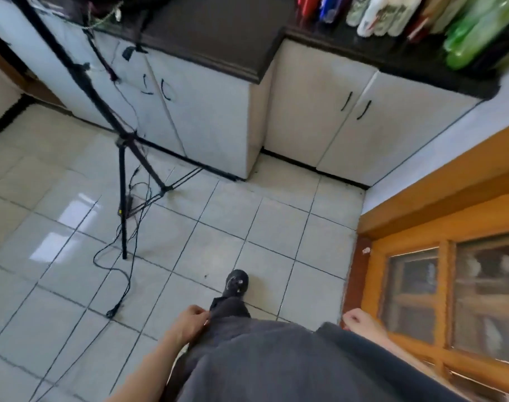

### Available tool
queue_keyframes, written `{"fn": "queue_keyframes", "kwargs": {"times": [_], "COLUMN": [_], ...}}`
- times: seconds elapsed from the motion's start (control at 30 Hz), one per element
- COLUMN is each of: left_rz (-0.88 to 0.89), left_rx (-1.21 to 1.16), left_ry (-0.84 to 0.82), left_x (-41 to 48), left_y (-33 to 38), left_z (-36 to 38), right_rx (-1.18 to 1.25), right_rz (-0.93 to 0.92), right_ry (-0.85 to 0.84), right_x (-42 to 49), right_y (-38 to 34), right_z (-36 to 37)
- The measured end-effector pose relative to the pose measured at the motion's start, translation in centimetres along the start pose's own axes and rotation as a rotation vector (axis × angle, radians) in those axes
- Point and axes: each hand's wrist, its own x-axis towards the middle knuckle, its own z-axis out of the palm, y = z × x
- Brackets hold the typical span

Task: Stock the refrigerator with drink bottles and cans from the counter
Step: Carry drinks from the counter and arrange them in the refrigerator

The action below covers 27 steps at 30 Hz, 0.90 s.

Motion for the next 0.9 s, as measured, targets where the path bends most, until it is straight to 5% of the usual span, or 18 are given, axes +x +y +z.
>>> {"fn": "queue_keyframes", "kwargs": {"times": [0.3,0.53,0.7,0.9], "left_rz": [0.233,0.276,0.225,0.386], "left_rx": [0.290,0.421,0.466,0.402], "left_ry": [0.004,-0.209,-0.200,-0.117], "left_x": [8.4,12.5,15.2,17.2], "left_y": [21.7,34.6,44.7,60.0], "left_z": [-11.0,-6.4,-2.7,-2.1], "right_rx": [0.336,0.554,0.575,0.554], "right_rz": [0.133,0.293,0.336,0.241], "right_ry": [0.171,0.184,0.189,0.297], "right_x": [2.4,9.2,16.3,22.5], "right_y": [-4.9,-1.6,1.3,0.9], "right_z": [-7.5,-12.6,-21.9,-35.0]}}
